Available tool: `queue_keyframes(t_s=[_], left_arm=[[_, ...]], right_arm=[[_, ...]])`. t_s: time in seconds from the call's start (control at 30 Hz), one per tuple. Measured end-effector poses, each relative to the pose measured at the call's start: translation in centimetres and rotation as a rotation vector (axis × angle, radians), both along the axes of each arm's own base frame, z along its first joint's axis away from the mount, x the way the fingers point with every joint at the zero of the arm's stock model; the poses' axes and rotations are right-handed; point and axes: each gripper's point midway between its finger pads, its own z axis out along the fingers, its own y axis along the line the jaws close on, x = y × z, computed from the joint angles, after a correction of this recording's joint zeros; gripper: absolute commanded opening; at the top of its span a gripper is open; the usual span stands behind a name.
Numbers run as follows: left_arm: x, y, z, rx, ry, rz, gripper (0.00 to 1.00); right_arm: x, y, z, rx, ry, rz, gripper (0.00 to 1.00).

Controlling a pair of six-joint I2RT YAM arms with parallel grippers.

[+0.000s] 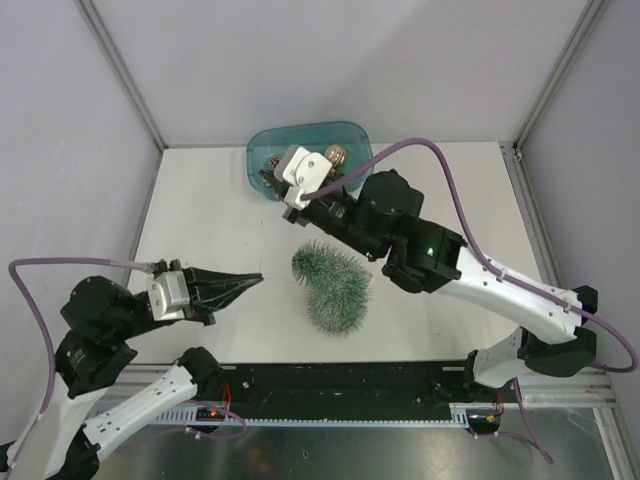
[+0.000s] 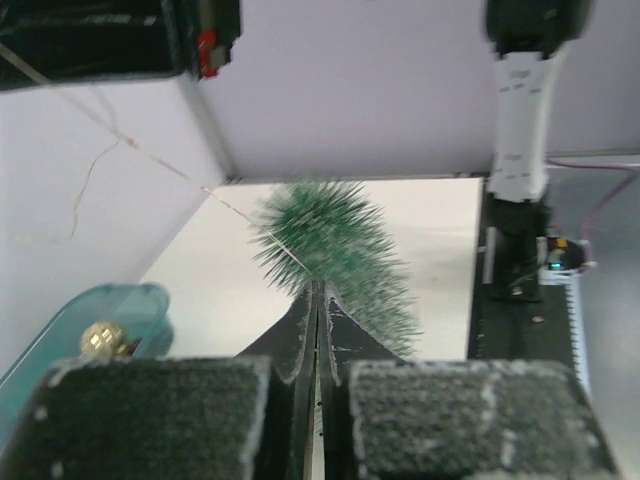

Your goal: Decorate the small christmas tree

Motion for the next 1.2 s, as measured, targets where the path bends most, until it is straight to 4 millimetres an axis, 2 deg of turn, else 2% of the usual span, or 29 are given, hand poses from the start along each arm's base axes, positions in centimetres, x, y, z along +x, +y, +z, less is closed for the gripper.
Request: queue_keyframes(t_s=[0.2, 0.4, 0.53, 0.6, 0.67, 0.7, 0.77, 0.83, 0.93, 1.07, 1.2], left_arm=[[4.0, 1.6, -2.3, 0.015, 0.002, 0.231, 0.01], [9.1, 3.3, -4.7, 0.052, -0.001, 0.496, 0.0], [12.7, 3.2, -6.4, 0.109, 0.005, 0.623, 0.01], [14.5, 2.8, -7.4, 0.15, 0.014, 0.676, 0.05], [16.4, 2.3, -8.3, 0.19, 0.022, 0.728, 0.21], [17.3, 2.1, -8.7, 0.204, 0.024, 0.755, 0.38], [18.7, 1.7, -9.3, 0.229, 0.022, 0.788, 0.62], [19.7, 0.9, -10.3, 0.258, 0.035, 0.794, 0.77], [19.9, 0.2, -10.1, 0.25, 0.042, 0.773, 0.87], [19.2, 0.0, -6.5, 0.151, 0.004, 0.738, 0.94], [17.8, 0.8, -3.0, 0.061, -0.04, 0.717, 0.99]], right_arm=[[2.4, 0.5, -0.8, -0.01, 0.017, -0.013, 0.0], [5.6, 0.5, -2.4, -0.026, 0.052, -0.045, 0.0], [7.7, -0.3, -3.1, -0.026, 0.078, -0.079, 0.0], [8.9, -0.9, -3.6, -0.025, 0.089, -0.103, 0.0], [10.1, -1.4, -4.6, -0.029, 0.107, -0.129, 0.0], [10.8, -1.8, -5.4, -0.038, 0.118, -0.143, 0.0], [12.1, -2.6, -6.9, -0.056, 0.141, -0.176, 0.0], [13.6, -3.8, -8.7, -0.075, 0.172, -0.22, 0.0], [15.5, -6.3, -10.7, -0.09, 0.208, -0.297, 0.0], [17.1, -10.2, -11.2, -0.071, 0.226, -0.394, 0.0], [17.4, -13.0, -10.6, -0.039, 0.218, -0.466, 0.0]])
